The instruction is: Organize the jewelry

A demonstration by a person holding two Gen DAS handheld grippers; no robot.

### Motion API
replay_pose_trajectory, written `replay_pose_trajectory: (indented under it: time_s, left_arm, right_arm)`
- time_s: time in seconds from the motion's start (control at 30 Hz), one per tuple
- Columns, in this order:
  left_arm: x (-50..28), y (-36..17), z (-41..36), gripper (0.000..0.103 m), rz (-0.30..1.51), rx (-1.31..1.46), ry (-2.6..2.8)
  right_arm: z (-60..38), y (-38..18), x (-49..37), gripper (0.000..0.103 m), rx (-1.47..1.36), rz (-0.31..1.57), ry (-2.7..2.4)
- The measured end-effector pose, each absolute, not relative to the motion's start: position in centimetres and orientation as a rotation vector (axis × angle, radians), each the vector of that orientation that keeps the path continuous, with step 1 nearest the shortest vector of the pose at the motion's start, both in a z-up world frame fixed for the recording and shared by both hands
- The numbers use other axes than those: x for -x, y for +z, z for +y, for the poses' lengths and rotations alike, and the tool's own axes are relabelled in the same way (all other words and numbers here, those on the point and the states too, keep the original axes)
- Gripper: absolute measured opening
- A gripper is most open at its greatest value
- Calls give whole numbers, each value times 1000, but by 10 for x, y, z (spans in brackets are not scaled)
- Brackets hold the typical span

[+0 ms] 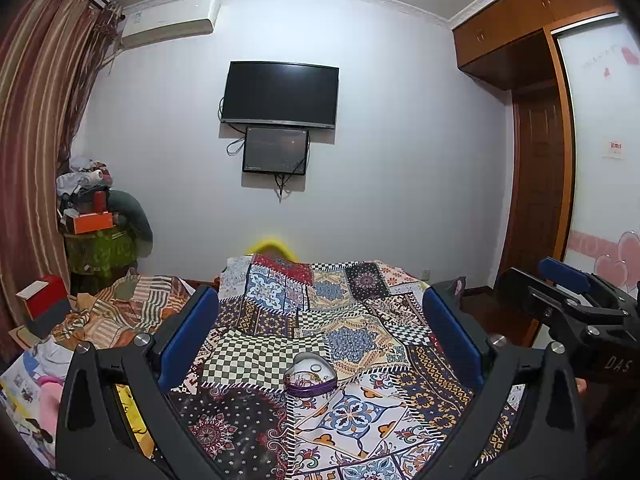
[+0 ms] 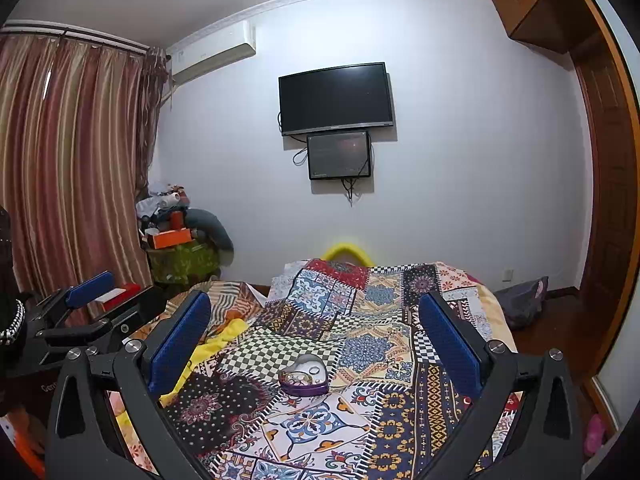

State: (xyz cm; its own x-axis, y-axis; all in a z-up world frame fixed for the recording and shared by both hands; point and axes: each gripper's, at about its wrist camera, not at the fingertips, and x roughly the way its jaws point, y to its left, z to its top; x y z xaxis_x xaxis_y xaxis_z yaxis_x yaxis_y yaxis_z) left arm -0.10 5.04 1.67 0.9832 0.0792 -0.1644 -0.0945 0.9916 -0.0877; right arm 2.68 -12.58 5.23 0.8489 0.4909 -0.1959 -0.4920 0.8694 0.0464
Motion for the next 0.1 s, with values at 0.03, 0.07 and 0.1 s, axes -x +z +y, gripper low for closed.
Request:
replay_pose_trajectory:
  time_s: [0.03, 0.07, 0.1]
  left_arm:
    - [0, 16, 50, 102, 164, 96, 88]
    - [-1, 15, 51, 102, 167, 97, 89]
    - [-2, 14, 52, 102, 171, 97, 90]
  right_arm:
    - [-125, 52, -27, 103, 6, 206, 517]
    - [-125, 52, -28, 103, 7, 209, 517]
    - [-125, 51, -29, 103, 7, 211, 518]
